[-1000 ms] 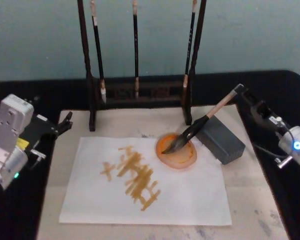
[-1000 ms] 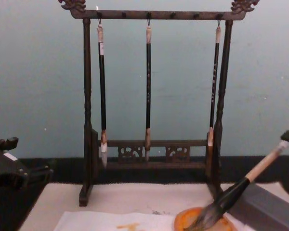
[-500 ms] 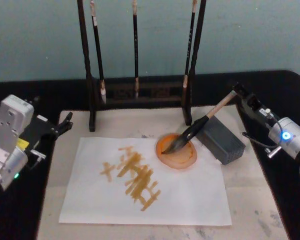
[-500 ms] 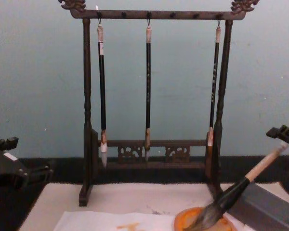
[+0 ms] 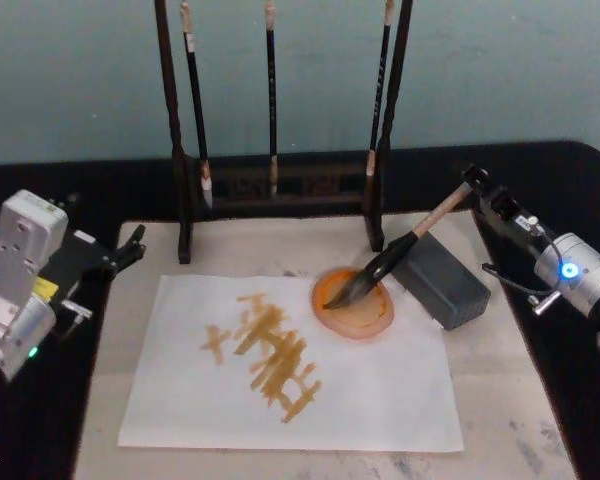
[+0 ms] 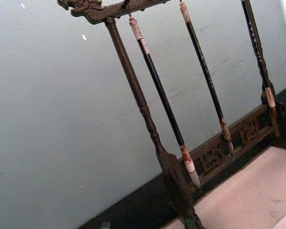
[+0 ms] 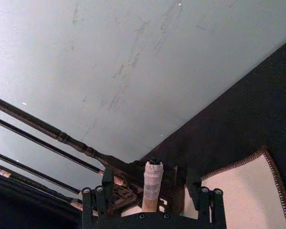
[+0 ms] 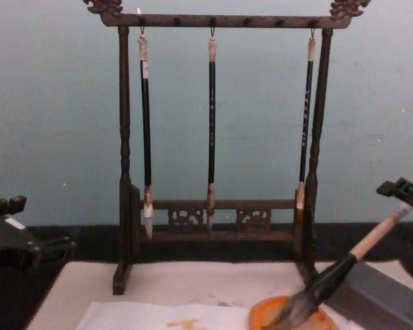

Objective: Pick up the brush from the inkstone, write on the paper, then place the brush back to its original position.

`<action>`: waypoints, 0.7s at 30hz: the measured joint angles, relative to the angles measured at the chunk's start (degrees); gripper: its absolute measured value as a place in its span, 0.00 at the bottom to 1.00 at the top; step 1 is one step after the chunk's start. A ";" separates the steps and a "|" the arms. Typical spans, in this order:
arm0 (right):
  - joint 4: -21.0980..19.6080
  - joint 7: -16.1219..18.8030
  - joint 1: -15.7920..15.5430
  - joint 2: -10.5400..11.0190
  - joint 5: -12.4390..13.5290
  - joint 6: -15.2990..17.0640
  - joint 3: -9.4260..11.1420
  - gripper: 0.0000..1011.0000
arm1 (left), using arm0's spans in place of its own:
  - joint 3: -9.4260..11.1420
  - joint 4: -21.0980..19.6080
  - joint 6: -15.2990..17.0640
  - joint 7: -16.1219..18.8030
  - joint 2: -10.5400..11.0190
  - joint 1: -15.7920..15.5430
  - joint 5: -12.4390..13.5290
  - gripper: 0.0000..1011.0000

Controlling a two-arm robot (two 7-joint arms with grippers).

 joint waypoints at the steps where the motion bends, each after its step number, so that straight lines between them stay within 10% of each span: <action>1: -0.04 -0.03 -0.03 0.01 -0.01 0.00 0.03 0.97 | 0.00 0.00 0.00 0.00 0.00 0.00 0.00 1.00; 21: -0.26 -0.31 -0.18 0.02 -0.02 0.03 0.21 0.39 | 0.00 0.00 0.00 0.00 0.00 0.00 0.00 1.00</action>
